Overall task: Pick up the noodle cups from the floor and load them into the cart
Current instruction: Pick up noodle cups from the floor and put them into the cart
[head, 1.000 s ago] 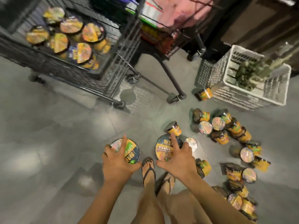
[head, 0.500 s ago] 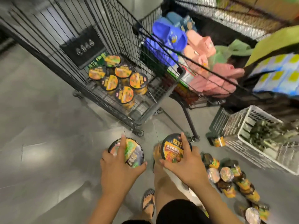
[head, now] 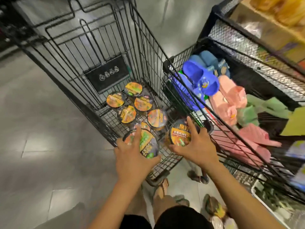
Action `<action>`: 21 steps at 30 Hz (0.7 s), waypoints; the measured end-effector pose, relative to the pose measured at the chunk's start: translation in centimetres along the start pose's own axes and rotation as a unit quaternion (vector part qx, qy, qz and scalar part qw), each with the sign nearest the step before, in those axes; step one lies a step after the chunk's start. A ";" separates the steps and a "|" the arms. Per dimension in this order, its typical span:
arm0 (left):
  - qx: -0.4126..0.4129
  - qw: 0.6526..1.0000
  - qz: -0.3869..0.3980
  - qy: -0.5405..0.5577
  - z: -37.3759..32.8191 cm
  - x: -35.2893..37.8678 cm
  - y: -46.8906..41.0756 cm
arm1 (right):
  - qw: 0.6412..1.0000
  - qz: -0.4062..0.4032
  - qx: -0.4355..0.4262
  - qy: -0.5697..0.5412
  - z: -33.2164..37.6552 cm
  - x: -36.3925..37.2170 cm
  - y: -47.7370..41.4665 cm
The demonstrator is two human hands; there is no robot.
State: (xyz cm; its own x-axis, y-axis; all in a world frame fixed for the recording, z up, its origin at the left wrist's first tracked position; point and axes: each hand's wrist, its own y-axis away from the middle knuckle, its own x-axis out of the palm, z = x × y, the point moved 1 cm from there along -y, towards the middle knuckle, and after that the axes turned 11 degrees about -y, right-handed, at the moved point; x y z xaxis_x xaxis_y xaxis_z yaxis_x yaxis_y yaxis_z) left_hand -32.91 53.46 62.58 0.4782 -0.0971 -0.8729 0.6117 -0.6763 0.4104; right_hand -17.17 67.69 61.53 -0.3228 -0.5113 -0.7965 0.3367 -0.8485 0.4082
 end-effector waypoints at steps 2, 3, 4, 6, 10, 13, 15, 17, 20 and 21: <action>-0.003 0.999 0.037 -0.006 0.2 1.6 -2.6 | 0.999 0.025 0.011 0.042 -0.1 1.4 -2.5; -0.003 0.998 0.059 -0.011 0.2 2.6 -3.7 | 0.997 0.041 0.021 0.060 -0.3 2.1 -3.7; 0.001 0.997 0.080 -0.017 0.3 3.5 -4.6 | 0.995 0.060 0.036 0.077 -0.6 2.7 -4.9; 0.006 0.992 0.119 -0.033 0.5 5.5 -5.9 | 0.986 0.102 0.060 0.117 -1.4 3.9 -6.9; 0.005 0.986 0.160 -0.049 0.0 9.3 -7.5 | 0.965 0.176 0.075 0.182 -2.6 6.0 -10.2; -0.030 0.977 0.200 -0.070 -0.9 12.0 -8.6 | 0.957 0.206 0.087 0.187 -3.5 8.1 -12.3; -0.050 0.976 0.204 -0.063 -1.6 13.7 -9.0 | 0.952 0.223 0.089 0.191 -4.2 9.7 -13.6; -0.080 0.977 0.195 -0.045 -2.1 15.6 -9.2 | 0.948 0.236 0.098 0.190 -5.1 11.0 -14.6; -0.128 0.972 0.195 -0.039 -2.7 18.2 -9.7 | 0.947 0.246 0.108 0.178 -6.4 12.2 -15.5; -0.131 0.971 0.198 -0.041 -2.9 18.8 -10.0 | 0.948 0.247 0.107 0.171 -6.7 12.4 -15.8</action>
State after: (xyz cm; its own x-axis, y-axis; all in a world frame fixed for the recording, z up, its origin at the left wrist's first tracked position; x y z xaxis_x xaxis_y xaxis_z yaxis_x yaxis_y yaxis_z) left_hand -28.18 60.48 42.81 0.6635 -0.3773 -0.6461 0.5336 -0.3666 0.7621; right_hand -20.59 75.66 42.21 0.1448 -0.8105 -0.5675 0.1725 -0.5441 0.8211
